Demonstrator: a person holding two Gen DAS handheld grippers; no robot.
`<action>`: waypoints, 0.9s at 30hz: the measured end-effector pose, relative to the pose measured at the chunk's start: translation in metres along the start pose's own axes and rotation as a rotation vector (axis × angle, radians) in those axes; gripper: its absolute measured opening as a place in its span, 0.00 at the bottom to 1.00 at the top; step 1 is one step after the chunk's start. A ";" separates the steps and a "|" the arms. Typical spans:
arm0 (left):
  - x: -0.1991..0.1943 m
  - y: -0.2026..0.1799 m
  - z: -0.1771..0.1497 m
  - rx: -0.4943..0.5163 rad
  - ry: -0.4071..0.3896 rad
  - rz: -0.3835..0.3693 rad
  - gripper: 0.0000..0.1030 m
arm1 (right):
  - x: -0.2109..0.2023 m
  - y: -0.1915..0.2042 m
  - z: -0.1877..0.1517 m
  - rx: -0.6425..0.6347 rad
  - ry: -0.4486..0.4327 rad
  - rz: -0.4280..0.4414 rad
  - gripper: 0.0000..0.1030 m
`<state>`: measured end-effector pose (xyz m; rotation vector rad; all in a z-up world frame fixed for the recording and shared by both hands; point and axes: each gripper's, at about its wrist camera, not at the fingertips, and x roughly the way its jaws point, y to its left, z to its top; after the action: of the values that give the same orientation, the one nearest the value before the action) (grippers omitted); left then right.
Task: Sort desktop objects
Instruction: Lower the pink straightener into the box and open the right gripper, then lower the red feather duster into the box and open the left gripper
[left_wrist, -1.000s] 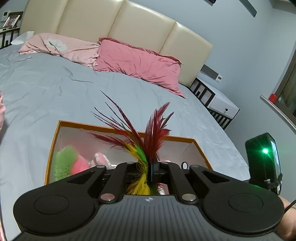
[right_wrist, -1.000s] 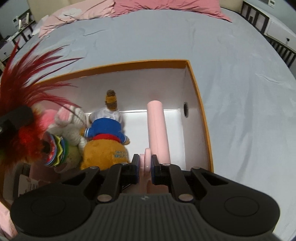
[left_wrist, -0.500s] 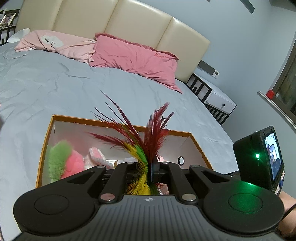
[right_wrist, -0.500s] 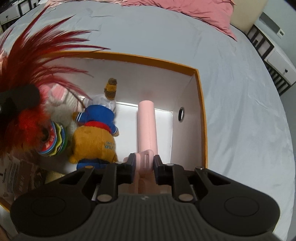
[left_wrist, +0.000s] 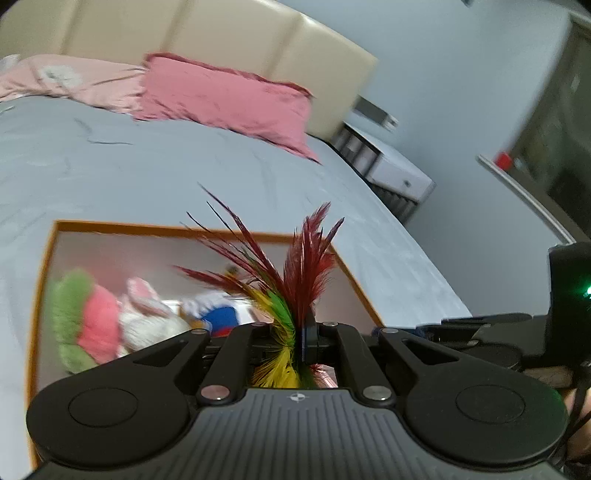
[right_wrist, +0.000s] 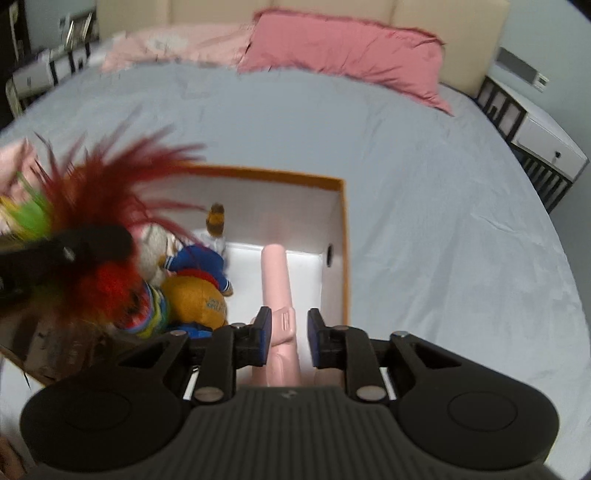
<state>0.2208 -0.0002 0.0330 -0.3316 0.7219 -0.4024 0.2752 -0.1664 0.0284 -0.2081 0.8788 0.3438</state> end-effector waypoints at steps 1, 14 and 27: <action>0.002 -0.004 -0.003 0.012 0.015 -0.012 0.05 | -0.005 -0.005 -0.006 0.030 -0.017 0.018 0.24; 0.037 -0.030 -0.033 0.147 0.091 0.036 0.07 | -0.034 -0.021 -0.056 0.116 -0.130 0.072 0.25; -0.004 -0.035 -0.040 0.146 -0.004 0.079 0.52 | -0.056 -0.010 -0.076 0.072 -0.208 0.106 0.31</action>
<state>0.1823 -0.0351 0.0220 -0.1654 0.6955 -0.3775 0.1912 -0.2113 0.0251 -0.0572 0.6971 0.4240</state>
